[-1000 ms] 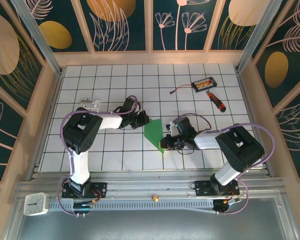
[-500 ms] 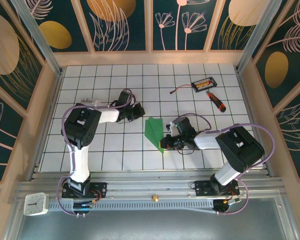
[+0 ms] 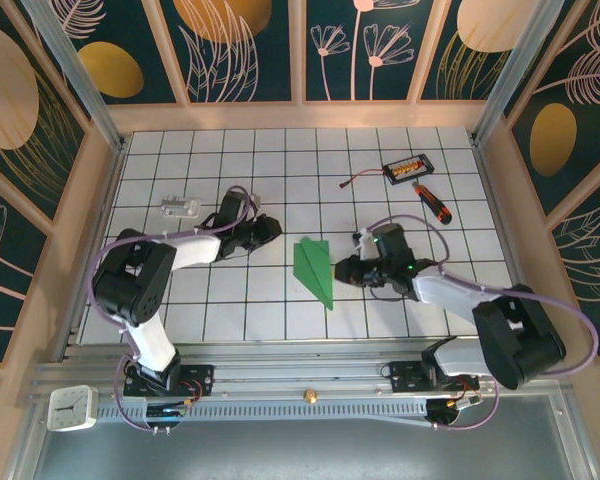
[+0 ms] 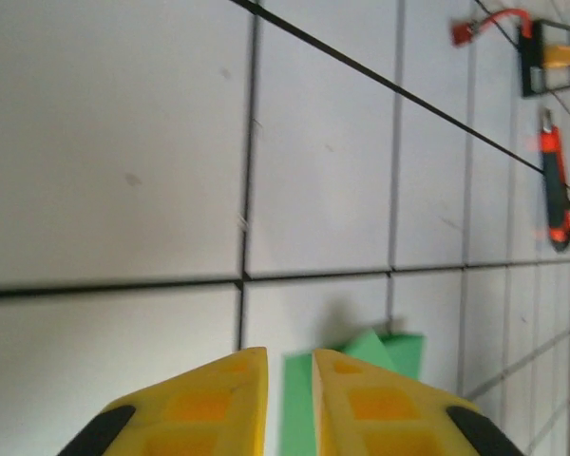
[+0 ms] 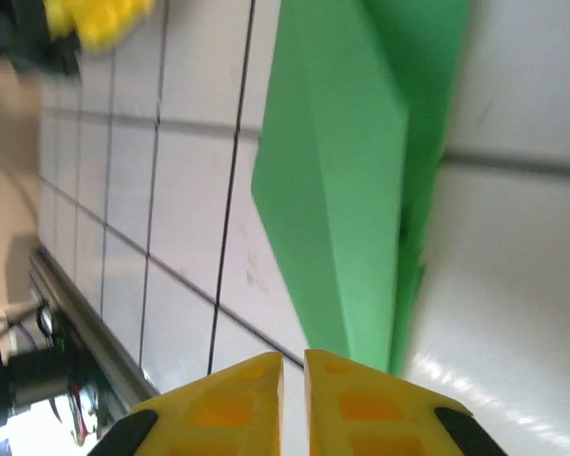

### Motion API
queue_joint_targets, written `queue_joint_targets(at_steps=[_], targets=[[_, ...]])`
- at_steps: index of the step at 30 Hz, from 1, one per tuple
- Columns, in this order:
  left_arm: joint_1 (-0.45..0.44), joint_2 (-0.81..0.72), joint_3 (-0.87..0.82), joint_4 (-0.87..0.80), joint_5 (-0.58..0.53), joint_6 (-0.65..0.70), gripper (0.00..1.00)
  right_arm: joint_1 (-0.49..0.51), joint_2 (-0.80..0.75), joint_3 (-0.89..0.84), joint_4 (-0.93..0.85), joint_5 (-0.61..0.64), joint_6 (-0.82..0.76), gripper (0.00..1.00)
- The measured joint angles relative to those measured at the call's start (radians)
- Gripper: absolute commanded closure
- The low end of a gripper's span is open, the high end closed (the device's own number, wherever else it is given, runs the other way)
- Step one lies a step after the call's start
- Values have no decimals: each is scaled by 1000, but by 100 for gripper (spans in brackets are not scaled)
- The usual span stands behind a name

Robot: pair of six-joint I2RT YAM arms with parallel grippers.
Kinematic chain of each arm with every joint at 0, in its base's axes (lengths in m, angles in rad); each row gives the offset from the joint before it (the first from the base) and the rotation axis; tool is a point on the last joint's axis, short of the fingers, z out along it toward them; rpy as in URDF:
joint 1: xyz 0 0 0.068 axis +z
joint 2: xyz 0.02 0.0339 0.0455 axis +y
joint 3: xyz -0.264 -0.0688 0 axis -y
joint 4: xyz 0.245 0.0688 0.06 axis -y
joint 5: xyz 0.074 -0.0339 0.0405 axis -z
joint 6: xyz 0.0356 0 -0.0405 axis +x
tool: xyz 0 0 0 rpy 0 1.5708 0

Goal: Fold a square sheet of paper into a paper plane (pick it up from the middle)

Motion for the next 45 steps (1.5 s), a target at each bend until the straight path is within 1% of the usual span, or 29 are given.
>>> queue_joint_targets(at_steps=[2, 4, 9, 12, 18, 21, 23, 30, 35, 41, 43, 45], targets=[[-31, -37, -50, 34, 22, -15, 74, -39, 3, 6, 4, 28, 8, 76], [-64, -56, -94, 58, 46, -31, 75, -47, 44, 16, 9, 52, 22, 71], [-114, -44, -127, 95, 93, -56, 82, -39, 144, 40, 42, 82, 43, 65], [-116, -20, -132, 120, 101, -66, 85, -5, 194, 65, 69, 89, 51, 65], [-116, 7, -149, 141, 102, -76, 85, 49, 267, 83, 126, 95, 54, 65], [-116, 7, -149, 142, 101, -77, 85, 54, 294, 90, 133, 108, 54, 72], [-116, 8, -149, 141, 101, -77, 85, 56, 305, 97, 141, 112, 53, 74], [-116, 7, -149, 140, 101, -76, 86, 63, 309, 127, 161, 114, 45, 76], [-116, 7, -149, 136, 98, -68, 86, 63, 330, 154, 162, 115, 24, 81], [-116, 7, -149, 132, 97, -62, 86, 63, 356, 160, 163, 114, 10, 82], [-116, 7, -148, 129, 97, -61, 86, 63, 364, 160, 165, 110, 4, 88], [-116, 7, -145, 122, 97, -56, 86, 63, 369, 160, 171, 104, 5, 97]])
